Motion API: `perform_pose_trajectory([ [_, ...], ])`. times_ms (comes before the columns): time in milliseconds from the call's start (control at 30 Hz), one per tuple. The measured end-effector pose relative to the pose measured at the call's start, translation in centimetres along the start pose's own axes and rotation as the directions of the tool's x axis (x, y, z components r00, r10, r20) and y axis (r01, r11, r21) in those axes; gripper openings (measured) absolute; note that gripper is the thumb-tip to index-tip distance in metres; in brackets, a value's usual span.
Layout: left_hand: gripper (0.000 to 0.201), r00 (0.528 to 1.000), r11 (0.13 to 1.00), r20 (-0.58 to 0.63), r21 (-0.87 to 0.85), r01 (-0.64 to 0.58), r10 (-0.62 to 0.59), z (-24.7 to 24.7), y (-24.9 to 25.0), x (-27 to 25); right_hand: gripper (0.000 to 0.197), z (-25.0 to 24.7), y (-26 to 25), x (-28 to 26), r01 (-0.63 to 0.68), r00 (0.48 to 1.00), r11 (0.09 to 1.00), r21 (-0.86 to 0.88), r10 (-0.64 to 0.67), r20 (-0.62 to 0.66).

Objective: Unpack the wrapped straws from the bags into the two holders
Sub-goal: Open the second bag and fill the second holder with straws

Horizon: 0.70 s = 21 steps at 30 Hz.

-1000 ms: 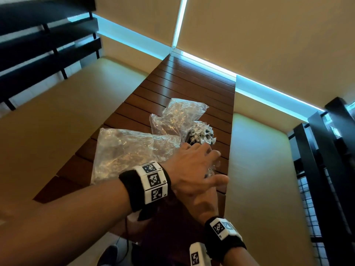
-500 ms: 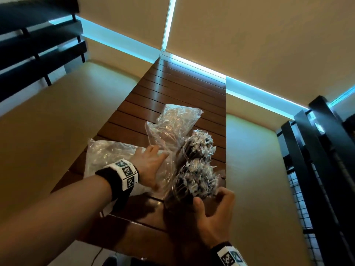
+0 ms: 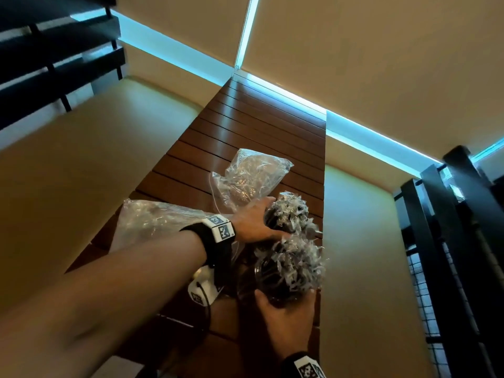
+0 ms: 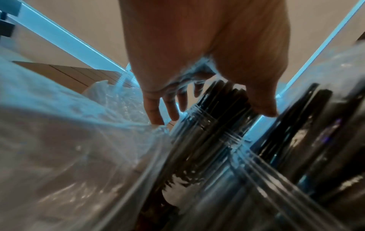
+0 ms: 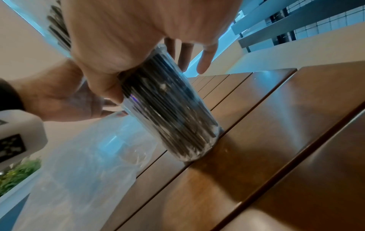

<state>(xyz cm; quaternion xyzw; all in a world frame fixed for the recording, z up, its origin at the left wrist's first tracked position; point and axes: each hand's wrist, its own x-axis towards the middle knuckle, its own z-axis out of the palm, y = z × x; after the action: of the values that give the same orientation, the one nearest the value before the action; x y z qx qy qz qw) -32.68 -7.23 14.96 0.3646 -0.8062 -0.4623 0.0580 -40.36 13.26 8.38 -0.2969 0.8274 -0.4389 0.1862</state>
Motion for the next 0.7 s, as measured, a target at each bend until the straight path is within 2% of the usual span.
perform_pose_trajectory([
  [100, 0.11, 0.999, 0.999, -0.029, 0.014, 0.039, -0.039, 1.3, 0.3, 1.5, 0.115, -1.2, 0.8, 1.1, -0.064, 0.995, 0.997, -0.035, 0.061, -0.077],
  [233, 0.114, 0.993, 0.994, -0.114, 0.096, 0.044, -0.033, 3.2, -0.3, 2.4, 0.089, -2.6, 1.2, 3.5, -0.135, 0.977, 0.991, -0.012, 0.131, -0.168],
  [300, 0.106, 0.983, 0.998, -0.18, 0.055, 0.043, -0.032, 3.8, -0.2, 2.8, 0.084, -2.9, 0.8, 5.1, -0.13, 0.98, 0.991, -0.02, 0.125, -0.155],
  [400, 0.087, 0.954, 0.997, -0.294, 0.032, 0.071, -0.059, 3.5, -0.3, 3.7, 0.087, -2.8, 0.4, 8.0, -0.086, 0.983, 0.996, 0.005, 0.086, -0.164],
  [433, 0.087, 0.943, 0.996, -0.326, 0.031, 0.078, -0.064, 3.2, -0.4, 4.0, 0.087, -2.7, 0.0, 8.9, -0.072, 0.983, 0.997, 0.017, 0.074, -0.169],
  [567, 0.127, 0.952, 0.995, -0.304, -0.102, -0.004, -0.028, 2.0, -0.3, 5.6, 0.087, -2.2, -1.3, 12.4, -0.001, 0.996, 1.0, -0.01, 0.0, -0.088],
  [700, 0.138, 0.932, 0.966, -0.356, -0.257, -0.025, -0.071, 0.2, 0.9, 7.9, 0.087, -1.9, -1.5, 14.5, -0.006, 0.996, 0.999, -0.034, 0.002, -0.094],
])
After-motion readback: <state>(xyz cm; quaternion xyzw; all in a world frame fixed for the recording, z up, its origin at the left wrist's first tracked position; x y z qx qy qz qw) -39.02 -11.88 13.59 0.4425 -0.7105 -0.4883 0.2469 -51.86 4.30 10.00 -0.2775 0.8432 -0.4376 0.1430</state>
